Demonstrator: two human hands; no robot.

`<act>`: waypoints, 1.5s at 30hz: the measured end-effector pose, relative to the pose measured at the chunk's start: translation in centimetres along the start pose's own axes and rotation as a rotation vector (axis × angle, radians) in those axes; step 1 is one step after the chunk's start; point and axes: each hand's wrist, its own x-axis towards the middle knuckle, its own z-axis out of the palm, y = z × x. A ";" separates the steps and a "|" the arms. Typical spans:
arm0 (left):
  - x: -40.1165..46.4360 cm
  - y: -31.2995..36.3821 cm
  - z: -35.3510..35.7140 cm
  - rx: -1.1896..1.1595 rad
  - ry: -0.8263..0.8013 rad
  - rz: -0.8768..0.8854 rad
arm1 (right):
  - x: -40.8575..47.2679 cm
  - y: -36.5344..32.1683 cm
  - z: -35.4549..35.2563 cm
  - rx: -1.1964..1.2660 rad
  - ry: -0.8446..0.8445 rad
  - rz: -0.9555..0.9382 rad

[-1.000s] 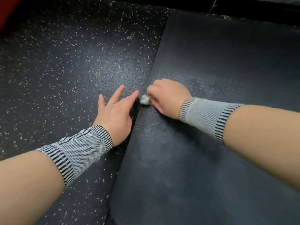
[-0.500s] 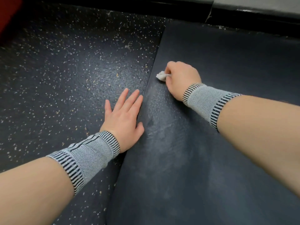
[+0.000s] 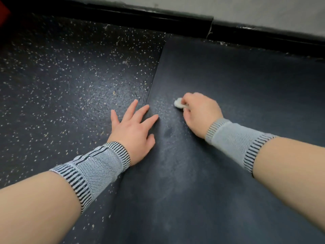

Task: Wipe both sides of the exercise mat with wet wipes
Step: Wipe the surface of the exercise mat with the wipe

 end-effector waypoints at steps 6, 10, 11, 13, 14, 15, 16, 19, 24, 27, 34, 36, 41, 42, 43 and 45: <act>0.9 0.8 0.2 0.045 -0.035 0.007 | -2.8 1.9 -0.9 -0.026 -0.071 -0.226; 0.9 0.7 0.4 0.054 -0.028 0.005 | 0.4 5.8 -2.2 -0.012 0.149 0.290; 0.9 0.7 0.3 0.065 -0.030 0.007 | -0.4 5.1 -1.9 -0.008 0.126 0.264; 0.9 0.8 0.1 0.077 -0.035 0.008 | -3.6 2.5 -0.5 0.059 0.024 0.051; 0.8 0.9 0.1 0.077 -0.038 0.008 | -5.8 0.7 -0.2 0.113 -0.033 -0.129; 0.9 0.9 0.1 0.074 -0.040 0.007 | -7.4 -0.2 -0.1 0.151 -0.070 -0.282; 0.9 1.0 0.0 0.070 -0.039 0.005 | -8.1 -0.2 -0.1 0.141 -0.099 -0.401; 1.0 1.1 -0.1 0.054 -0.028 -0.002 | -4.3 2.8 -1.2 -0.028 -0.124 -0.214; 1.4 0.6 -0.8 -0.025 -0.016 -0.019 | -1.1 3.3 -2.0 0.035 0.054 0.264; 1.3 0.2 -1.1 -0.122 0.037 -0.043 | -5.8 -3.5 -0.2 0.191 -0.106 -0.239; 0.4 -0.7 -0.9 -0.115 0.068 -0.077 | 4.5 0.1 -1.3 -0.092 -0.030 -0.004; 0.2 -0.7 -1.2 -0.119 0.059 -0.077 | 5.3 0.2 -1.7 -0.051 0.045 0.129; 0.3 -0.6 -1.9 -0.101 0.010 -0.076 | -1.6 -6.1 0.1 0.050 -0.283 -0.548; 0.3 -0.7 -2.0 -0.087 0.002 -0.075 | -1.2 -6.2 0.0 0.019 -0.301 -0.611; 0.3 -0.8 -2.0 -0.069 -0.001 -0.073 | 0.2 -5.8 -0.1 -0.005 -0.266 -0.603; 0.3 -1.0 -2.0 -0.022 -0.021 -0.063 | 4.4 -4.7 0.0 -0.015 -0.165 -0.456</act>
